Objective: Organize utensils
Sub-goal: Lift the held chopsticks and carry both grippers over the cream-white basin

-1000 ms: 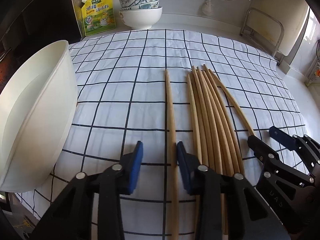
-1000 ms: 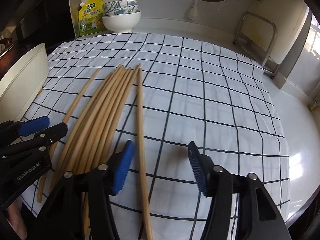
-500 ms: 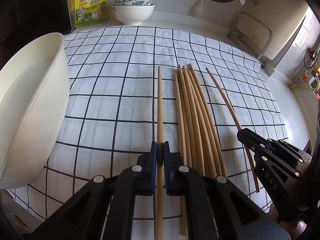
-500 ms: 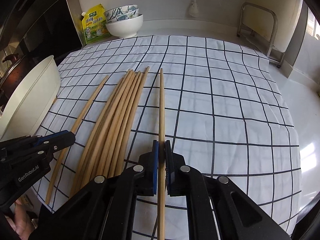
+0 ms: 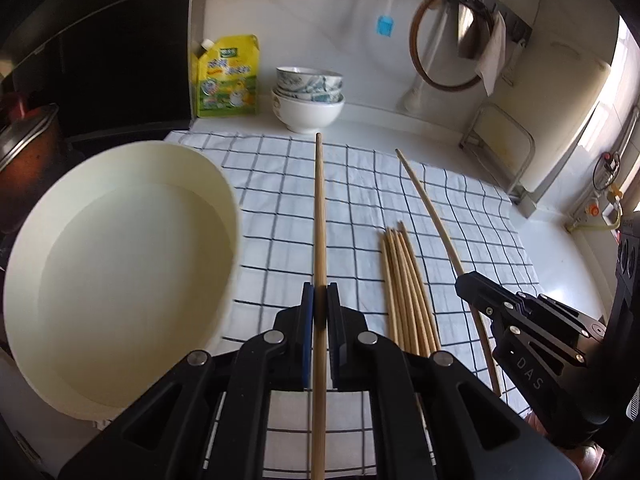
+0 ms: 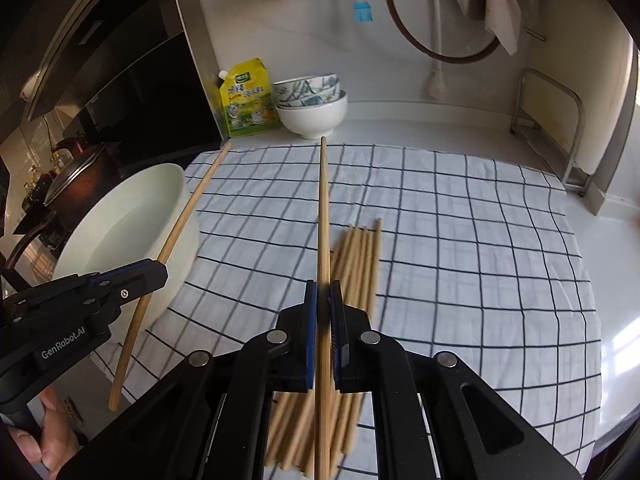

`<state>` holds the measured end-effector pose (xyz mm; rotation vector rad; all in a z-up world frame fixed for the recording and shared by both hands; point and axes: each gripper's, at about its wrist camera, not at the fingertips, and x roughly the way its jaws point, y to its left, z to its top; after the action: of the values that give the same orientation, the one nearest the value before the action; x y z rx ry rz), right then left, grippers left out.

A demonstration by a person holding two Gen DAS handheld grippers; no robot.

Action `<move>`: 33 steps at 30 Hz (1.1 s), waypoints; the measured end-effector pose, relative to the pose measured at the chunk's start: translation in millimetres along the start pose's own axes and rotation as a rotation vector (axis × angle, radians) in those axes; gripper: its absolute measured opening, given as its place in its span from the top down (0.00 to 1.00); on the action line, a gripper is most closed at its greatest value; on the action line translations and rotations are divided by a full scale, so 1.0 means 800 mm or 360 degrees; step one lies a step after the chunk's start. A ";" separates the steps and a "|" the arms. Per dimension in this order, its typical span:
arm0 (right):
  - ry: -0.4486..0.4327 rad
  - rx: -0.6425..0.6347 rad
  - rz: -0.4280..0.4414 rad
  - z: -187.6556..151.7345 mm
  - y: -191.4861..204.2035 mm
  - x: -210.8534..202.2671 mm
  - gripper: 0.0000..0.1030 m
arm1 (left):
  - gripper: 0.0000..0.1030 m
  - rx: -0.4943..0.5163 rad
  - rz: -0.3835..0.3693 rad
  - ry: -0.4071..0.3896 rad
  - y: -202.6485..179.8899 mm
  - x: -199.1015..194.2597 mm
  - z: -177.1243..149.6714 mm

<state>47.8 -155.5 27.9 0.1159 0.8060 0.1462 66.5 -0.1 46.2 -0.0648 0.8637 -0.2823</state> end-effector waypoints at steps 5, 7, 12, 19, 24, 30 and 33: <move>-0.0026 -0.0104 0.0146 0.030 0.077 0.022 0.94 | 0.93 -0.0082 0.0110 -0.0094 0.069 -0.031 0.020; -0.0013 -0.0147 0.0200 0.041 0.108 0.036 0.94 | 0.93 -0.0120 0.0162 -0.0116 0.100 -0.039 0.025; 0.0089 -0.0230 0.0303 0.056 0.182 0.083 0.94 | 0.93 -0.0215 0.0259 -0.0113 0.172 -0.039 0.024; 0.0266 -0.0308 0.0321 0.053 0.248 0.144 0.94 | 0.93 -0.0302 0.0277 -0.0001 0.240 -0.005 0.011; 0.0377 -0.0310 0.0274 0.045 0.259 0.176 0.94 | 0.93 -0.0333 0.0263 0.0070 0.263 0.019 0.002; 0.0426 -0.0303 0.0232 0.041 0.262 0.196 0.94 | 0.93 -0.0348 0.0258 0.0132 0.274 0.040 -0.004; 0.0407 -0.0304 0.0220 0.042 0.260 0.194 0.94 | 0.92 -0.0352 0.0259 0.0144 0.273 0.041 -0.006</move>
<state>160.2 74.5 -26.0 -0.0287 1.0343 0.3731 130.9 201.2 -17.9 -0.1878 0.9818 -0.0362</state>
